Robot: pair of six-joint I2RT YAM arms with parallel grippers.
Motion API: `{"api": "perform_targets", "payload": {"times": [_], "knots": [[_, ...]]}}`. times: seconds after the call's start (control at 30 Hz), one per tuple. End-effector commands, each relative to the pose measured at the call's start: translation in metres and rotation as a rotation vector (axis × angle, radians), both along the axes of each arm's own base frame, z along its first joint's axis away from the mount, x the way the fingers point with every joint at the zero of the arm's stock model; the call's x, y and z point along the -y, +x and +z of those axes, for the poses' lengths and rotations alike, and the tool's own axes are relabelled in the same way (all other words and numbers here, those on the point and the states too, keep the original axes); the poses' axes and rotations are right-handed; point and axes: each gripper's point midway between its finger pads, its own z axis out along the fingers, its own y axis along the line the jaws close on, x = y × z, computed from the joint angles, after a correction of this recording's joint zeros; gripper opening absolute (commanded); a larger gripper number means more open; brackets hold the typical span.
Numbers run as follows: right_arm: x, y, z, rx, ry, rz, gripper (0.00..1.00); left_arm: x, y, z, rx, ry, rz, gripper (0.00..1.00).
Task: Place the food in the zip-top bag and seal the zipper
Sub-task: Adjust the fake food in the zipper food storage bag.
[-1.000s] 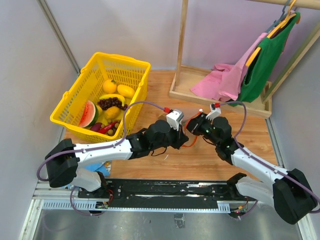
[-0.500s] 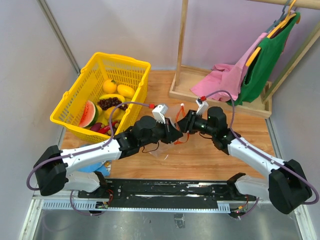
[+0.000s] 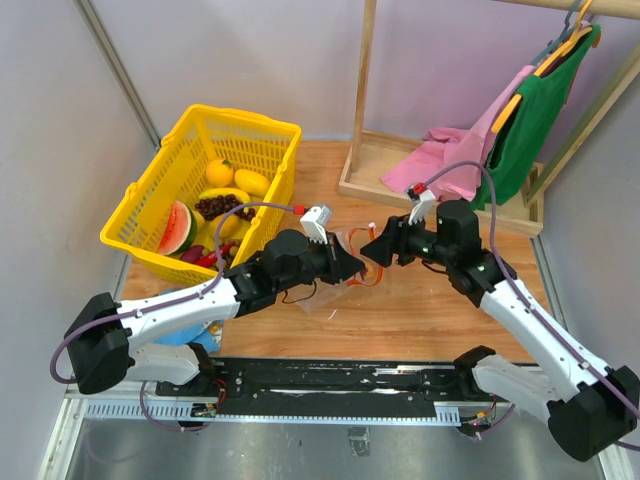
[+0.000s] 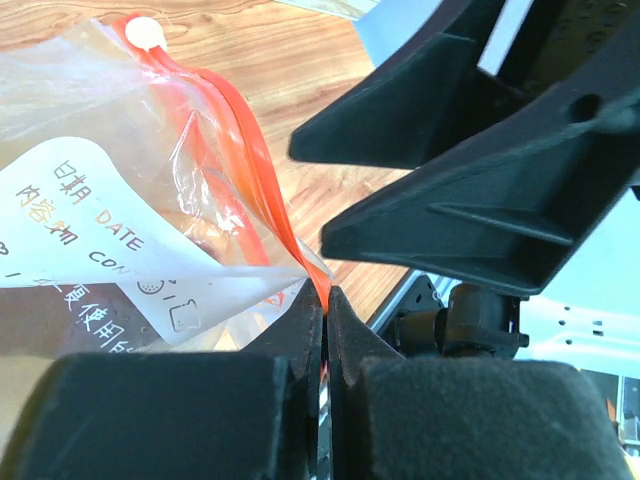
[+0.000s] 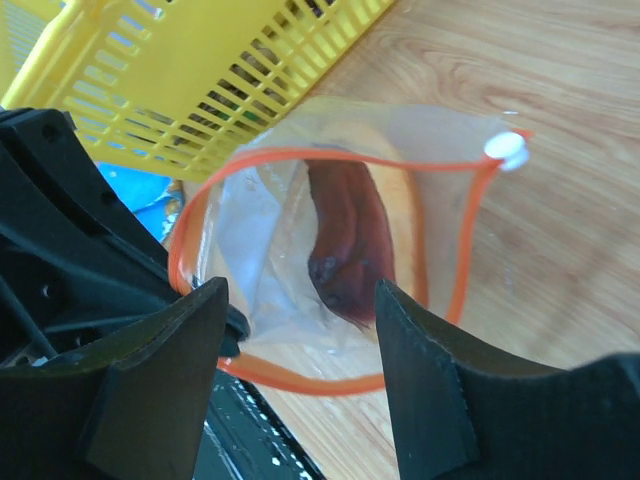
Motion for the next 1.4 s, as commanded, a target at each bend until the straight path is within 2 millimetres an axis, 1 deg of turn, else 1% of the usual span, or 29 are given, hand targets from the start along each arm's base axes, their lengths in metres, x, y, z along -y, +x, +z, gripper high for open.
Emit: {"api": "perform_targets", "payload": {"times": [0.0, 0.07, 0.13, 0.23, 0.33, 0.47, 0.53, 0.63, 0.67, 0.73, 0.77, 0.8, 0.87, 1.03, 1.1, 1.17, 1.27, 1.37], "knots": [[0.034, 0.004, -0.006, 0.024, -0.123, -0.102, 0.62, 0.001, 0.007, 0.028, 0.055, -0.066, 0.02, 0.0], [0.048, 0.009, -0.02, -0.026, -0.16, -0.18, 0.6, 0.001, 0.007, 0.029, 0.055, -0.068, 0.018, 0.0], [0.052, 0.011, -0.032, -0.076, -0.154, -0.2, 0.59, 0.001, 0.007, 0.029, 0.055, -0.067, 0.016, 0.0], [0.048, 0.014, -0.048, -0.106, -0.125, -0.19, 0.58, 0.001, 0.006, 0.029, 0.053, -0.069, 0.012, 0.0], [0.041, 0.022, -0.059, -0.109, -0.1, -0.181, 0.56, 0.002, 0.005, 0.03, 0.051, -0.072, 0.01, 0.0], [0.026, 0.032, -0.068, -0.114, -0.056, -0.135, 0.52, 0.001, 0.004, 0.031, 0.052, -0.074, 0.008, 0.0], [0.02, 0.036, -0.073, -0.135, -0.05, -0.107, 0.48, 0.0, 0.004, 0.032, 0.051, -0.076, 0.007, 0.01], [0.016, 0.043, -0.083, -0.147, -0.065, -0.094, 0.33, 0.0, 0.003, 0.033, 0.052, -0.079, 0.004, 0.0], [0.015, 0.046, -0.082, -0.134, -0.06, -0.089, 0.22, 0.0, 0.002, 0.034, 0.052, -0.081, 0.002, 0.0], [0.013, 0.05, -0.077, -0.115, -0.052, -0.079, 0.08, -0.002, 0.001, 0.035, 0.05, -0.081, 0.002, 0.0], [0.013, 0.051, -0.072, -0.105, -0.051, -0.071, 0.03, -0.002, 0.001, 0.036, 0.049, -0.078, 0.0, 0.0], [0.012, 0.051, -0.066, -0.092, -0.053, -0.062, 0.01, -0.003, 0.0, 0.037, 0.047, -0.074, 0.0, 0.0], [0.014, 0.051, -0.052, -0.054, -0.065, -0.05, 0.01, -0.005, 0.0, 0.035, 0.037, -0.055, 0.005, 0.0], [0.02, 0.053, -0.003, 0.076, -0.078, -0.058, 0.01, -0.008, 0.002, 0.027, 0.003, 0.007, 0.025, 0.0], [0.022, 0.053, 0.012, 0.104, -0.078, -0.062, 0.01, -0.007, 0.004, 0.025, -0.006, 0.025, 0.028, 0.0], [0.024, 0.051, 0.022, 0.12, -0.09, -0.064, 0.01, -0.005, 0.005, 0.025, -0.014, 0.036, 0.029, 0.0], [0.03, 0.049, 0.026, 0.114, -0.139, -0.08, 0.01, -0.002, 0.007, 0.027, -0.028, 0.043, 0.023, 0.0], [0.038, 0.046, 0.038, 0.136, -0.185, -0.09, 0.01, 0.001, 0.011, 0.027, -0.054, 0.074, 0.025, 0.0]]}}
